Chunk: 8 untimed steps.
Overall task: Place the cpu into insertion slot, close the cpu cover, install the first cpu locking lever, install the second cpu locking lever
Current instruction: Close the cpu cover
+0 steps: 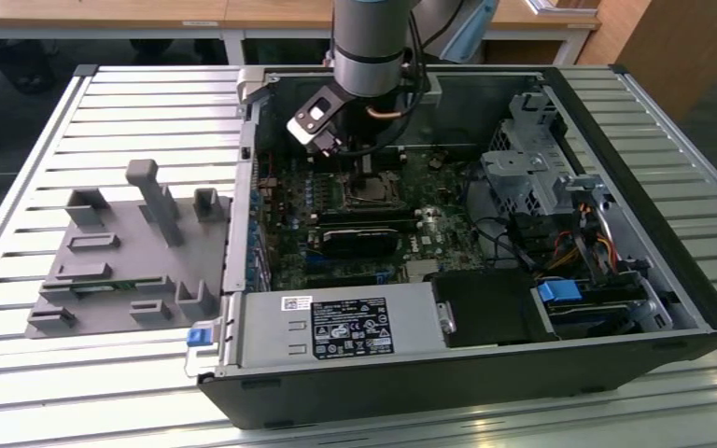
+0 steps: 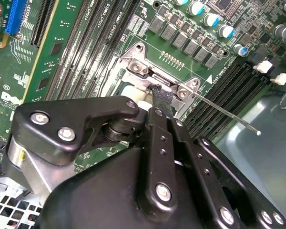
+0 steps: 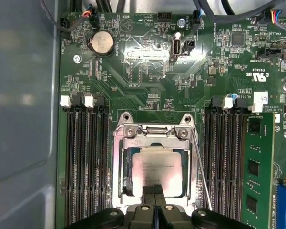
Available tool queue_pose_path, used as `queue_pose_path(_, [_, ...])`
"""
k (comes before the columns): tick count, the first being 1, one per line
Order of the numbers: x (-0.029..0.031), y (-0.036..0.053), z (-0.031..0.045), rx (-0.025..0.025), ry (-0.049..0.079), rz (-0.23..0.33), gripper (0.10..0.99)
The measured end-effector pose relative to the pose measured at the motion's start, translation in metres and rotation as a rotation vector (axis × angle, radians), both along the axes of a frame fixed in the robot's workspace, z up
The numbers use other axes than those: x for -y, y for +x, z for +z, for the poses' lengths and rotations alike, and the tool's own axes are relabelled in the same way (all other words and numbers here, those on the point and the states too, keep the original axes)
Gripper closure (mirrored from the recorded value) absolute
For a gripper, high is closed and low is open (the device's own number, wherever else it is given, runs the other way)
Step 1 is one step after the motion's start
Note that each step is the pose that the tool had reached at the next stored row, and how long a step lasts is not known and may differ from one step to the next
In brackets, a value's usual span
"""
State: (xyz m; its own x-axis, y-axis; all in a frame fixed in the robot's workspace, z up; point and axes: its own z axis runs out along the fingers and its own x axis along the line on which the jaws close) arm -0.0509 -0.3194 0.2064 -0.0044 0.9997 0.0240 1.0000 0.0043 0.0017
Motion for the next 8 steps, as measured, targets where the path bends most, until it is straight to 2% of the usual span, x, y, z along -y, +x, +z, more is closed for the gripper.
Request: queue_pose_path(8, [0.0, 0.0113, 0.0001, -0.001, 0.0, 0.0, 0.98])
